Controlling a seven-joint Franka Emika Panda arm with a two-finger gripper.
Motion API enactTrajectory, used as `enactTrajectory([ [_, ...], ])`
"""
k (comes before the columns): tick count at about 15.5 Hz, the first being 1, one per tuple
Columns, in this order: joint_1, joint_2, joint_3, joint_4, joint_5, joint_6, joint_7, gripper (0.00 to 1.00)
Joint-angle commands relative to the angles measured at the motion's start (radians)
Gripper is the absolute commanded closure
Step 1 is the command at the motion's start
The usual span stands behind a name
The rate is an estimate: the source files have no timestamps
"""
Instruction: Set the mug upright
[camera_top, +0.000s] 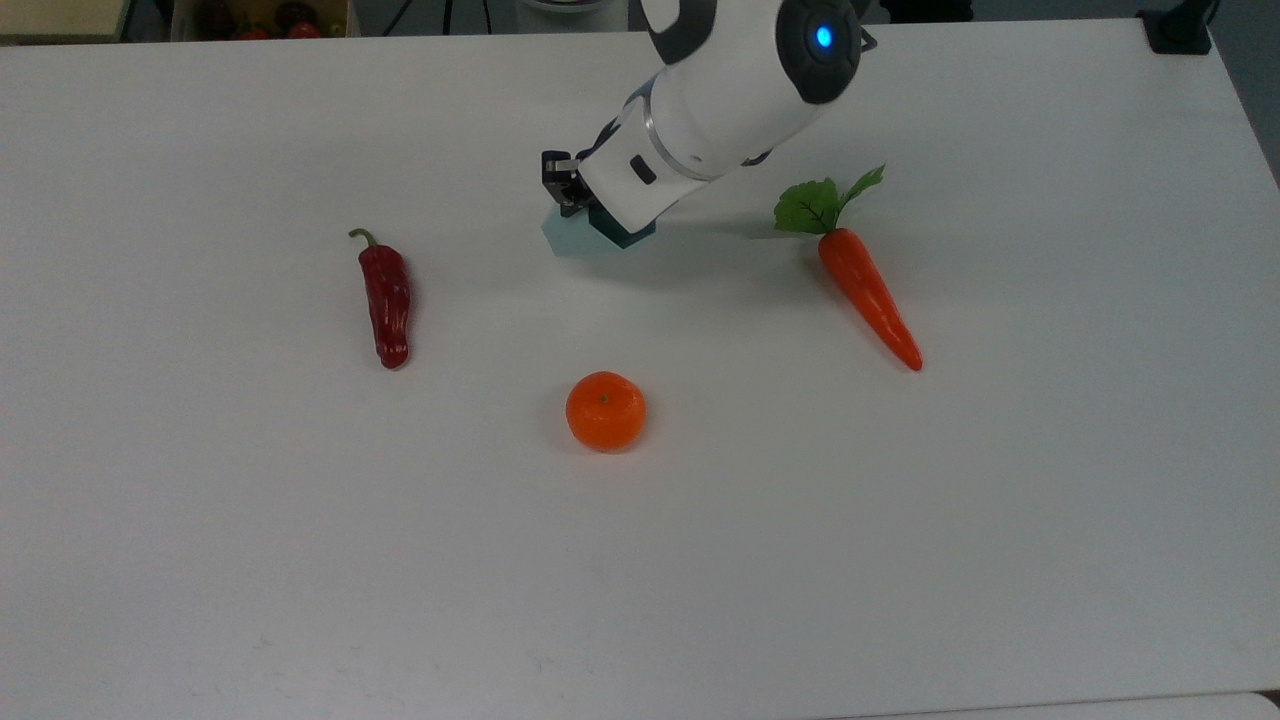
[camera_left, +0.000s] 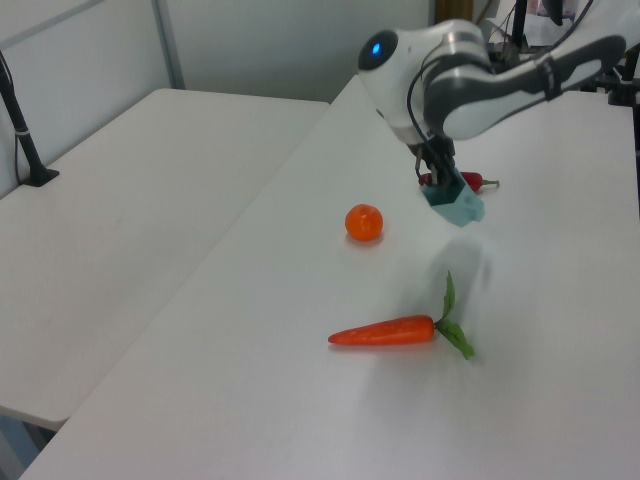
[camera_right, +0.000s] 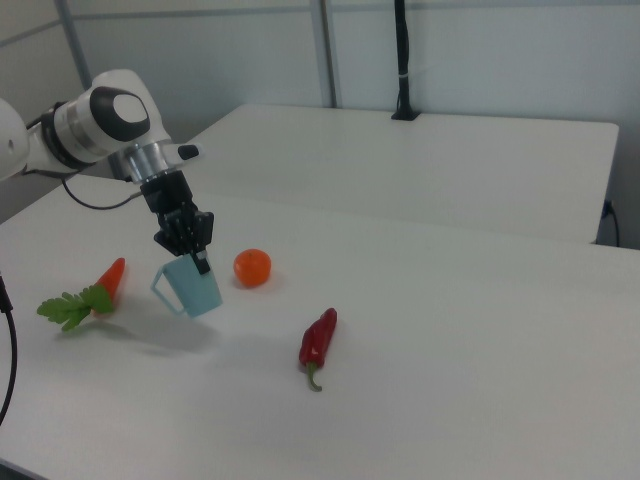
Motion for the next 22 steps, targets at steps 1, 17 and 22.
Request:
enactTrajectory([
  [1, -0.049, -0.095, 0.006, -0.116, 0.134, 0.199, -0.117, 1.00],
  [17, -0.134, -0.103, 0.003, -0.222, 0.371, 0.405, -0.723, 0.00],
  [22, -0.144, -0.172, -0.005, -0.221, 0.371, 0.347, -0.696, 0.00],
])
